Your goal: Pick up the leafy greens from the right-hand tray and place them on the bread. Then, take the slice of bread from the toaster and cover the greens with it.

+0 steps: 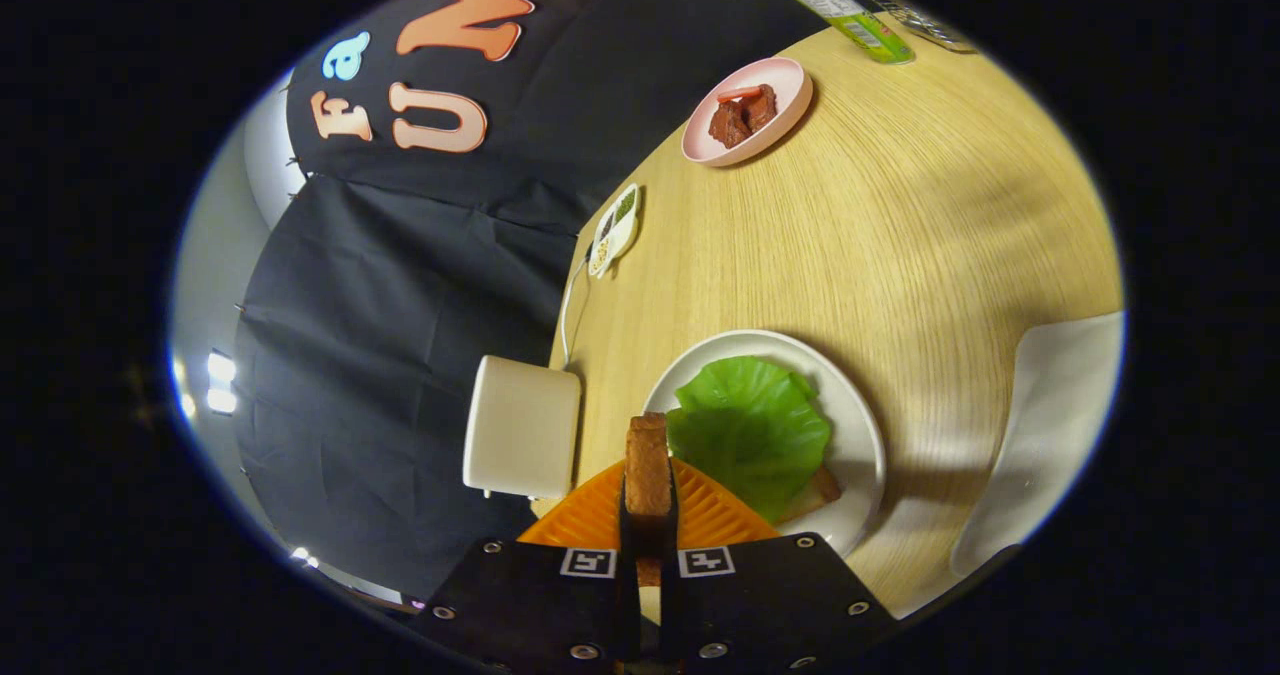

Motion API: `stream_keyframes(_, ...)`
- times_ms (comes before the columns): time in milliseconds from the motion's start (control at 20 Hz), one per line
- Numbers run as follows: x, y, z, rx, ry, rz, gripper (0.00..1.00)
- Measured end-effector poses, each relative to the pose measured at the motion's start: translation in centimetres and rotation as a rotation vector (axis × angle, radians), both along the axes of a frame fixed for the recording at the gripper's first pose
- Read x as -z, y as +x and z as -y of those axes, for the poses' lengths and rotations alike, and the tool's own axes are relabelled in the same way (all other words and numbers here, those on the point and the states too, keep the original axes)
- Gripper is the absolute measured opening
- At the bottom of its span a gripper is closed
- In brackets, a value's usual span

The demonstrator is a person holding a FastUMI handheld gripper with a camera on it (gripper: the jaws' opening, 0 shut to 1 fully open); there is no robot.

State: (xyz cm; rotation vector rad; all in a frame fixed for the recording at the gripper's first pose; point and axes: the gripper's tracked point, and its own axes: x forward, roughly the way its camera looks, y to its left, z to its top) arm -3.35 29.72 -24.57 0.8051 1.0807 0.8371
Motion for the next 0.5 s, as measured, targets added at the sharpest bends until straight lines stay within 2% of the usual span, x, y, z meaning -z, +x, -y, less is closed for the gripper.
stream_keyframes(200,0.6,0.8,0.7,0.037,-0.035,0.002,0.09)
stream_keyframes(350,1.0,0.7,1.4,0.047,-0.075,0.0,0.16)
stream_keyframes(450,0.8,1.2,2.0,0.073,-0.104,0.027,0.29)
stream_keyframes(500,0.2,1.3,2.3,0.083,-0.098,0.036,0.42)
